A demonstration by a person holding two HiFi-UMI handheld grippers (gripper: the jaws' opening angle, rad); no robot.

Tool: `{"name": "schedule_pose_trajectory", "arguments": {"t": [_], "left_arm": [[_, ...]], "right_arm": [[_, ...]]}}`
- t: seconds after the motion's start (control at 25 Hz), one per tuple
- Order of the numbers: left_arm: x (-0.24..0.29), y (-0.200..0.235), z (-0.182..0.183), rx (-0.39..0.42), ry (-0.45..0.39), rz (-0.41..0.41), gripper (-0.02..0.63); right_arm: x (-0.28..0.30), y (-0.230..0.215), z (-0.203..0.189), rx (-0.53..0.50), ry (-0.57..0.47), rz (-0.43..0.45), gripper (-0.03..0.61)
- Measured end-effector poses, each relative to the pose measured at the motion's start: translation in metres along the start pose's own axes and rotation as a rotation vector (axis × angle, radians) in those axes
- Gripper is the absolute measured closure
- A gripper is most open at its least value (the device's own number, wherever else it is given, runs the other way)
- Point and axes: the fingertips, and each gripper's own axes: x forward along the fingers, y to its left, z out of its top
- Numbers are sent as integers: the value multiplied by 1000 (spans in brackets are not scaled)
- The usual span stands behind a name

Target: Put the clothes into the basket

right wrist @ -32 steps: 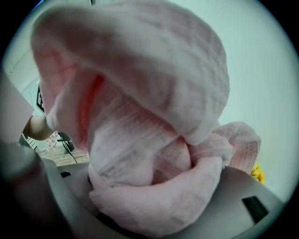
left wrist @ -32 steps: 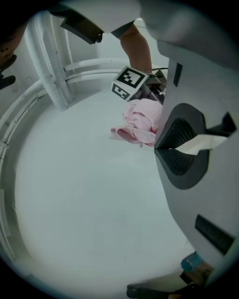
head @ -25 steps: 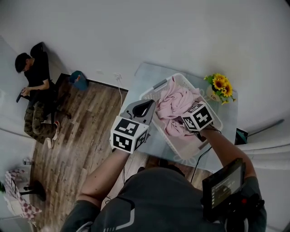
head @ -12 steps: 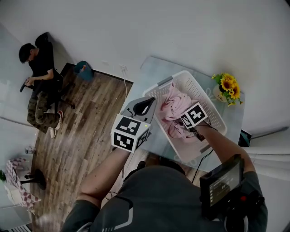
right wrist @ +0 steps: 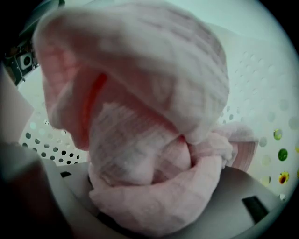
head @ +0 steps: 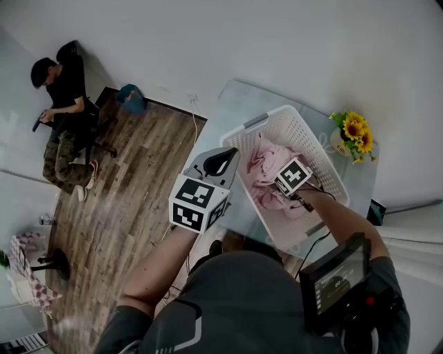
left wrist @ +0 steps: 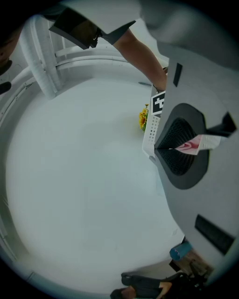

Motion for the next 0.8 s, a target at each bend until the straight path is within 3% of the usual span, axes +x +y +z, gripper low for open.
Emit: {"name": "schedule_pose_trajectory", "arguments": {"t": [0.36,0.8], "left_arm": [[-1,1,-4,-10,2,11,604],[-10,0,-6,-23,-2,12,604]], "right_arm": [[16,11,-7,-193,123,37,259],[37,10,-9,-111,178,72,242]]}}
